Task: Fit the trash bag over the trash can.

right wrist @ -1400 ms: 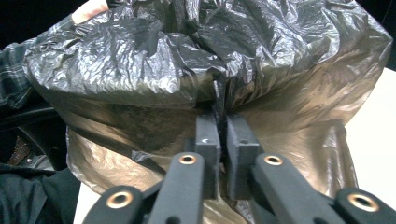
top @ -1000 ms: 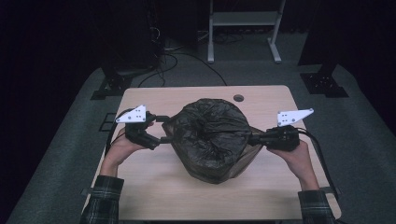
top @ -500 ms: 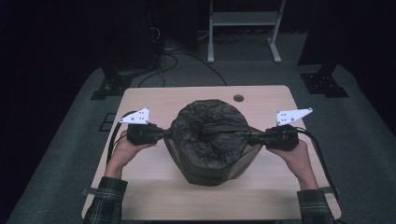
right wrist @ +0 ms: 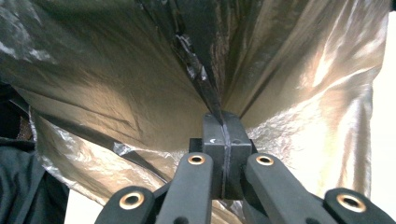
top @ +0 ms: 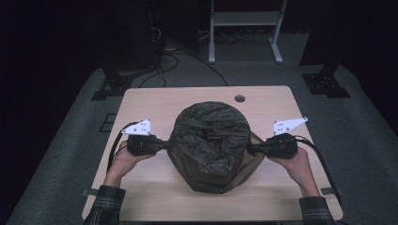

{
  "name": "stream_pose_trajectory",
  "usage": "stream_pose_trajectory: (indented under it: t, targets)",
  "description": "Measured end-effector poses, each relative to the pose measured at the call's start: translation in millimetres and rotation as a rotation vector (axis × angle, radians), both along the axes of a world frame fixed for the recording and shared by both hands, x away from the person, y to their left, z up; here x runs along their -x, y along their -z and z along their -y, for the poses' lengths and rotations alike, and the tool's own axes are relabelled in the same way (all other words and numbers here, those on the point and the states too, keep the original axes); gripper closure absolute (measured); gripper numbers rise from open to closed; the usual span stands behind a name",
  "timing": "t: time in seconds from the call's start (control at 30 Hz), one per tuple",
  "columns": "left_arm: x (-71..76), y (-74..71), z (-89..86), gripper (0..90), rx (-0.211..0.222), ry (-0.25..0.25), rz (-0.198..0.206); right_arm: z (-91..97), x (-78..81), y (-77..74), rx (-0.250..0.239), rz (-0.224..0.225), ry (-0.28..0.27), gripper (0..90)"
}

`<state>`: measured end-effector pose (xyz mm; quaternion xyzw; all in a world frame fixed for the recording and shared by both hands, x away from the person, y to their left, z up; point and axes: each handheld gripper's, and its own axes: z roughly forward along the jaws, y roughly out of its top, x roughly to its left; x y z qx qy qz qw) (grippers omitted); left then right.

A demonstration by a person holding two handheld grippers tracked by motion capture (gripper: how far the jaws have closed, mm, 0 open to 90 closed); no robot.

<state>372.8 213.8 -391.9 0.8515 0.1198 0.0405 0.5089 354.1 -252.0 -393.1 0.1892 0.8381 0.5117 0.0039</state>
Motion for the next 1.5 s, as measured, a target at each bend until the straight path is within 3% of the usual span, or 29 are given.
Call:
stream_pose_trajectory:
  t: [0.17,0.27,0.37,0.47,0.5,0.57,0.6,0.77,0.83,0.97,1.1,1.2,1.33,1.47,1.5]
  targets:
    - [-4.0,13.4,1.9,89.8,-0.049,-0.026,-0.009,-1.8,-1.2,11.8,0.05,-0.011,0.032,90.0]
    - [-8.1,19.6,1.4,89.8,-0.075,-0.075,0.013,-0.8,-4.0,20.6,0.079,-0.02,0.063,90.0]
    - [-11.1,21.4,0.9,89.8,-0.102,-0.116,0.04,3.0,-7.3,25.9,0.076,-0.03,0.097,90.0]
    - [-12.3,22.9,1.1,89.7,-0.094,-0.12,0.032,1.9,-8.6,27.1,0.091,-0.028,0.107,90.0]
    - [-11.3,22.1,1.2,87.7,-0.091,-0.118,0.045,1.6,-8.5,26.5,0.09,-0.026,0.107,86.3]
    - [-9.3,20.4,0.9,77.1,-0.062,-0.105,0.048,3.2,-7.3,22.9,0.078,-0.013,0.133,69.9]
    - [-8.0,18.2,0.1,73.0,-0.047,-0.099,0.056,4.7,-7.1,21.0,0.065,-0.013,0.139,68.6]
    - [-3.4,11.6,-0.9,47.2,0.017,-0.071,0.068,25.5,-2.5,-2.2,-0.001,0.041,0.184,56.9]
    - [-0.8,8.5,-0.7,40.8,0.046,-0.055,0.071,35.4,-1.0,-13.0,-0.033,0.061,0.215,52.2]
    - [4.8,2.7,1.5,30.0,0.08,-0.039,0.079,44.8,0.9,-35.9,-0.108,0.107,0.232,46.7]
    - [8.4,-0.4,5.9,26.0,0.098,-0.028,0.092,43.1,1.1,-60.3,-0.164,0.153,0.231,42.5]
    - [9.5,-0.5,10.8,23.1,0.099,-0.023,0.092,31.9,-5.2,-75.6,-0.173,0.179,0.216,43.5]
    - [11.7,-0.6,15.2,17.9,0.101,-0.023,0.093,-3.0,-24.5,-93.1,-0.117,0.206,0.173,44.9]
    - [12.8,-0.9,18.2,15.3,0.109,-0.013,0.099,-37.1,-49.8,-101.7,-0.07,0.194,0.148,46.4]
    - [13.0,-0.7,19.1,15.3,0.105,-0.01,0.1,-43.9,-55.9,-102.2,-0.071,0.184,0.125,50.7]
